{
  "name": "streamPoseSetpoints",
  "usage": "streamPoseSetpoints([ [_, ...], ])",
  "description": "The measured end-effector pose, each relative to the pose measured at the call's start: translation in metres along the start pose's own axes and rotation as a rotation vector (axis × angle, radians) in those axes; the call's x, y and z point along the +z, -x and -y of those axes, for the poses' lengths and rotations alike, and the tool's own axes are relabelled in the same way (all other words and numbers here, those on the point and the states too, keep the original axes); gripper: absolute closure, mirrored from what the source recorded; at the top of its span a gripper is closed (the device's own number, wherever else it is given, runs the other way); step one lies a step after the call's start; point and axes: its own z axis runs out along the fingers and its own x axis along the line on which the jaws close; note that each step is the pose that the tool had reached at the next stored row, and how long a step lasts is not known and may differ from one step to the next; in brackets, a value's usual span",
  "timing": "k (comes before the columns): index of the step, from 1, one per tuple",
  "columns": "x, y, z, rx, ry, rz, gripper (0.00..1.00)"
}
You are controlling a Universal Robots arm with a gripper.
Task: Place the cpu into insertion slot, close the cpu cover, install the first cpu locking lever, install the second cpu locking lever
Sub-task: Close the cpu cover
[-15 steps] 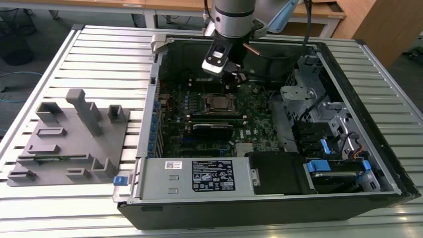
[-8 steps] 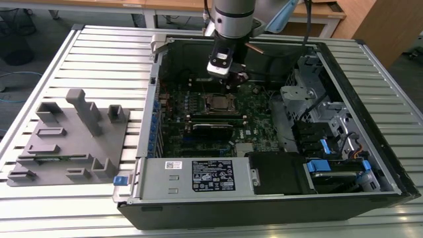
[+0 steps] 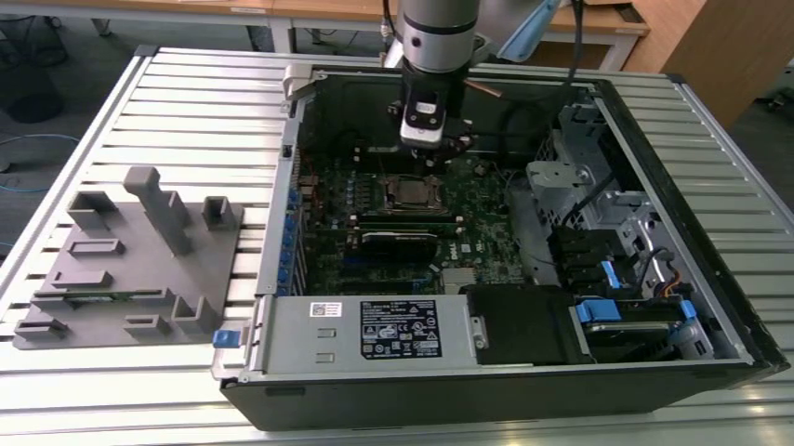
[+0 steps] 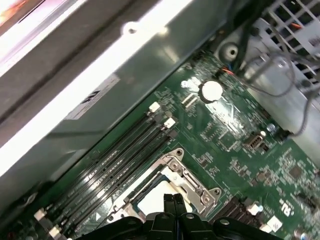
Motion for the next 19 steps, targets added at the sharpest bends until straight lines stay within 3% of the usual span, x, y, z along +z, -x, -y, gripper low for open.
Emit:
streamPoseSetpoints([
  [19, 0.0023, -0.0001, 0.0001, -0.345, 0.0184, -0.0147, 0.89],
])
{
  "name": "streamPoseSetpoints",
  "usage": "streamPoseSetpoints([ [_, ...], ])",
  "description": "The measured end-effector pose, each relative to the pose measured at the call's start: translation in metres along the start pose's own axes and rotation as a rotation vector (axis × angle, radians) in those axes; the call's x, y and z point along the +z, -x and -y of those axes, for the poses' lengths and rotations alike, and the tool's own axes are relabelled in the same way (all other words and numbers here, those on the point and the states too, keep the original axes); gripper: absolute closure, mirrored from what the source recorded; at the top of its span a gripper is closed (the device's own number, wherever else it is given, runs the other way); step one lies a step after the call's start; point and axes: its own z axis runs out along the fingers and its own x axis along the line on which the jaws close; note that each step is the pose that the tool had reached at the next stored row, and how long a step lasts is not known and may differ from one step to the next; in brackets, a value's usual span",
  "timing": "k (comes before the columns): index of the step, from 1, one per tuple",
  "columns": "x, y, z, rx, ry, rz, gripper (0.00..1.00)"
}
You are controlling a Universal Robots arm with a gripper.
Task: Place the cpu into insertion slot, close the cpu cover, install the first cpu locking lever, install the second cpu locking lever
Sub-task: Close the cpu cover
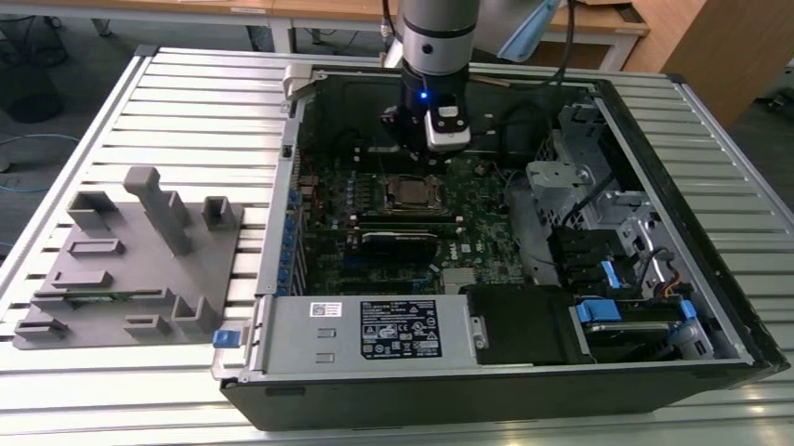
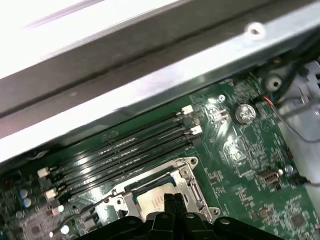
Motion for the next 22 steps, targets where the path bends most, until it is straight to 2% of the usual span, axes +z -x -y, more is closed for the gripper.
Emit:
streamPoseSetpoints([
  [6, 0.0006, -0.0001, 0.0, -0.108, 0.0055, -0.0046, 0.89],
  [10, 0.0006, 0.0, 0.0, -0.116, 0.0059, -0.0049, 0.89],
  [22, 0.0028, -0.0002, 0.0002, -0.337, 0.0173, -0.0142, 0.89],
])
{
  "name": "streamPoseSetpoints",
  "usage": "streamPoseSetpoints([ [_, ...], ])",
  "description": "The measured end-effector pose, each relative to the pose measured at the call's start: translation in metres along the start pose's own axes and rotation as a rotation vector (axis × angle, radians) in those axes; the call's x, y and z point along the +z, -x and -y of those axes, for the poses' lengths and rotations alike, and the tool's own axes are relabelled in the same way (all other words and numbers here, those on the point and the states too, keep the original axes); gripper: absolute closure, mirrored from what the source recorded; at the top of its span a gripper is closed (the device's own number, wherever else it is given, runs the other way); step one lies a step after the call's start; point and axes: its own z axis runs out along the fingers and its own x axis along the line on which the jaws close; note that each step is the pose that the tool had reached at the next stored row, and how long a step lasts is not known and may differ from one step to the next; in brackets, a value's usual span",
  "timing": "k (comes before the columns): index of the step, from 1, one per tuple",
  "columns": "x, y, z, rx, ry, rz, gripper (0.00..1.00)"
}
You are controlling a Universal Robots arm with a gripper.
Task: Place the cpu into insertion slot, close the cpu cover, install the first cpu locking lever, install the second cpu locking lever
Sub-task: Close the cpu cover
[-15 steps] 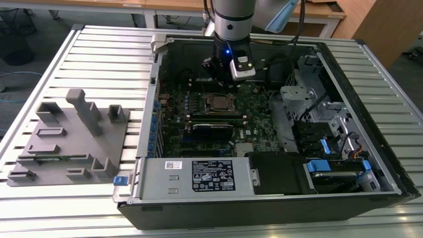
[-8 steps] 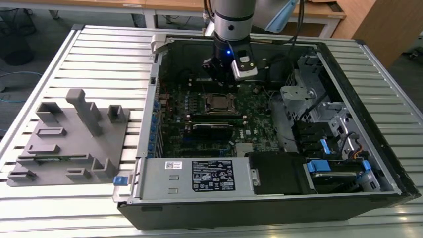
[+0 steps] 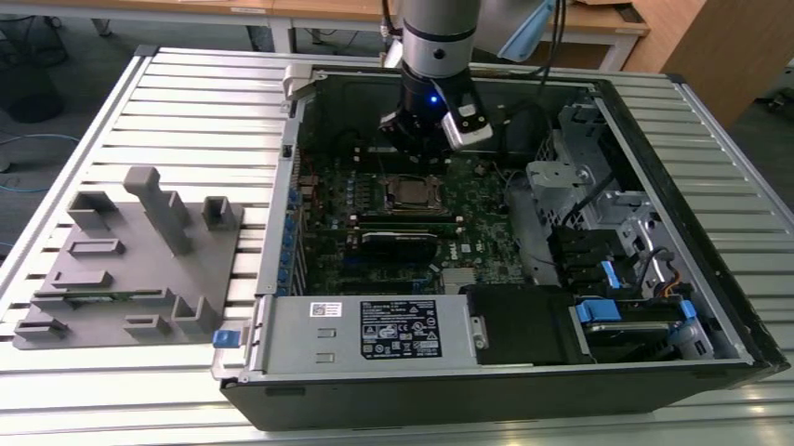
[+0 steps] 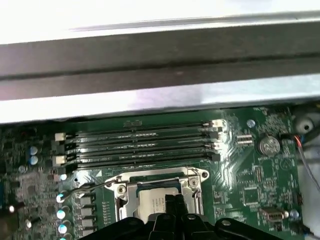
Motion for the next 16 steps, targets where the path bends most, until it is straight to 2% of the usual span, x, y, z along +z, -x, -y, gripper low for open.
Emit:
streamPoseSetpoints([
  [4, 0.0017, -0.0002, 0.0, -0.069, 0.0032, -0.0029, 0.89],
  [6, 0.0029, -0.0012, 0.0002, -0.087, 0.0041, -0.0036, 0.89],
  [16, 0.0044, -0.0179, 0.0056, -0.105, 0.0026, -0.0043, 0.89],
])
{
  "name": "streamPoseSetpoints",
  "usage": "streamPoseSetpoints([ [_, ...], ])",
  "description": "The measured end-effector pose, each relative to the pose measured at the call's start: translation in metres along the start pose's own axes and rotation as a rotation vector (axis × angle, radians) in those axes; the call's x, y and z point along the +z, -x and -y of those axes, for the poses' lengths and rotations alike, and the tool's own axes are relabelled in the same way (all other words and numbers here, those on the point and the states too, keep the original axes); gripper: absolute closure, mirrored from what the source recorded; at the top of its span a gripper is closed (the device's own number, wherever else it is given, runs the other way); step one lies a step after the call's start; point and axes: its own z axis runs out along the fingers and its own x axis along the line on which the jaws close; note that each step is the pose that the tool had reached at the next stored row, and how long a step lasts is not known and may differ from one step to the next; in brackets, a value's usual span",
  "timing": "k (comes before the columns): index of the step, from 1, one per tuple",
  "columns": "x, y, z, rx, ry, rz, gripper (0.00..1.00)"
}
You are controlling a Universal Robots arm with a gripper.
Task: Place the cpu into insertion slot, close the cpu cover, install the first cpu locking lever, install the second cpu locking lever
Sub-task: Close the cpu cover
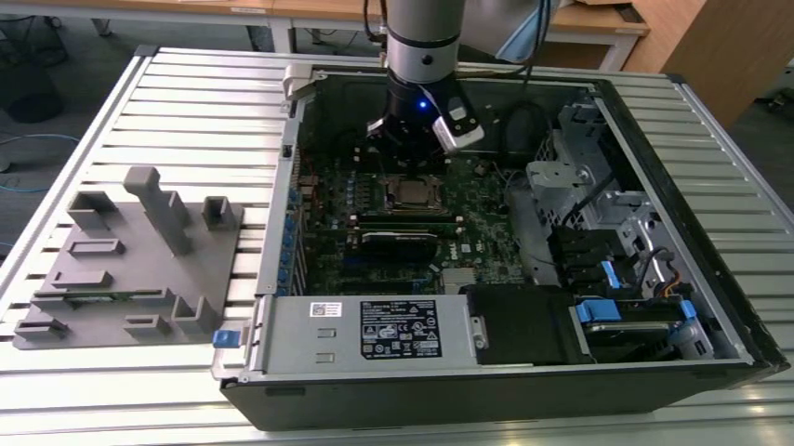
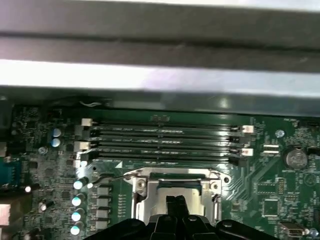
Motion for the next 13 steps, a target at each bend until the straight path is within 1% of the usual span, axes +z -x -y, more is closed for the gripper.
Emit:
streamPoseSetpoints([
  [2, 0.0003, -0.0024, 0.0024, -0.002, 0.0001, 0.0, 0.89],
  [6, 0.0012, -0.0048, 0.008, -0.004, 0.0002, -0.0002, 0.89],
  [10, 0.0022, -0.0056, 0.0085, -0.004, 0.0001, -0.0001, 0.89],
  [13, 0.0034, -0.0078, 0.0085, -0.004, 0.0002, -0.0002, 0.89],
])
